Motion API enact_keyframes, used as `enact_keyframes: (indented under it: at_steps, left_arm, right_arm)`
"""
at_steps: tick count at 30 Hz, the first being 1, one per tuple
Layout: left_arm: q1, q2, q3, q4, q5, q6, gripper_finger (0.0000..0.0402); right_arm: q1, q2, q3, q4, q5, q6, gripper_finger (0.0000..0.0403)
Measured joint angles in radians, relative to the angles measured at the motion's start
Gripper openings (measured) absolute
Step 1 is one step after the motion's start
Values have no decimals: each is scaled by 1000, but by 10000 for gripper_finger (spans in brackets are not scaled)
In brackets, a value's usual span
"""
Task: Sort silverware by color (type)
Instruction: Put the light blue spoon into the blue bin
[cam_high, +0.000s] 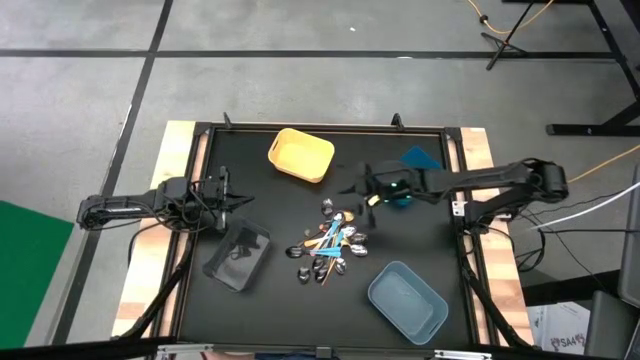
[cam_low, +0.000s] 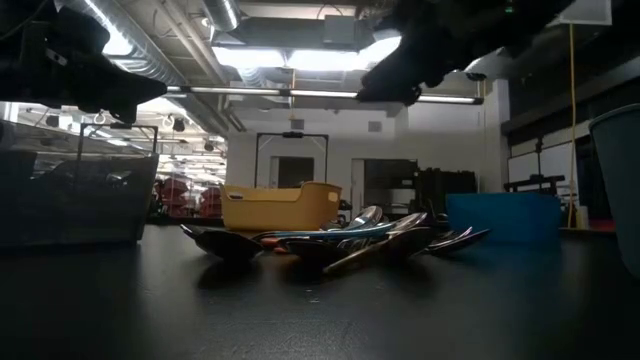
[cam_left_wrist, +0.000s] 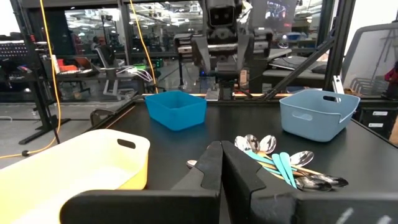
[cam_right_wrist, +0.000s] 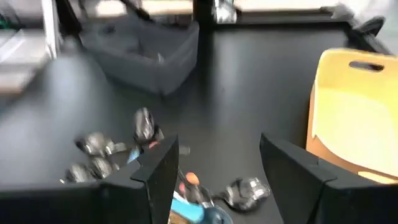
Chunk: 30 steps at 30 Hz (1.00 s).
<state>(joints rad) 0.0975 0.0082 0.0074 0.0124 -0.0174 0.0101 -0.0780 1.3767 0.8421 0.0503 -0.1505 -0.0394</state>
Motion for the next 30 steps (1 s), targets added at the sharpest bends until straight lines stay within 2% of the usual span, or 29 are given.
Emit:
enact_keyframes:
  at_steps: [9, 15, 21, 26, 30]
  left_arm:
    - [0, 0, -1, 19, 0, -3, 0]
    - [0, 0, -1, 101, 0, -79, 0]
    - [0, 0, -1, 107, -5, -85, 0]
    - [0, 0, -1, 108, -77, -86, 0]
    - [0, 0, -1, 108, -79, -86, 0]
  right_arm:
    - [0, 132, 124, -93, 0, -100, 215]
    - [-1, 141, 142, -102, 0, -101, 215]
    - [-1, 141, 142, -102, 0, -101, 215]
    - [21, 163, 143, -20, 2, -96, 215]
    - [70, 211, 143, 42, 12, -96, 215]
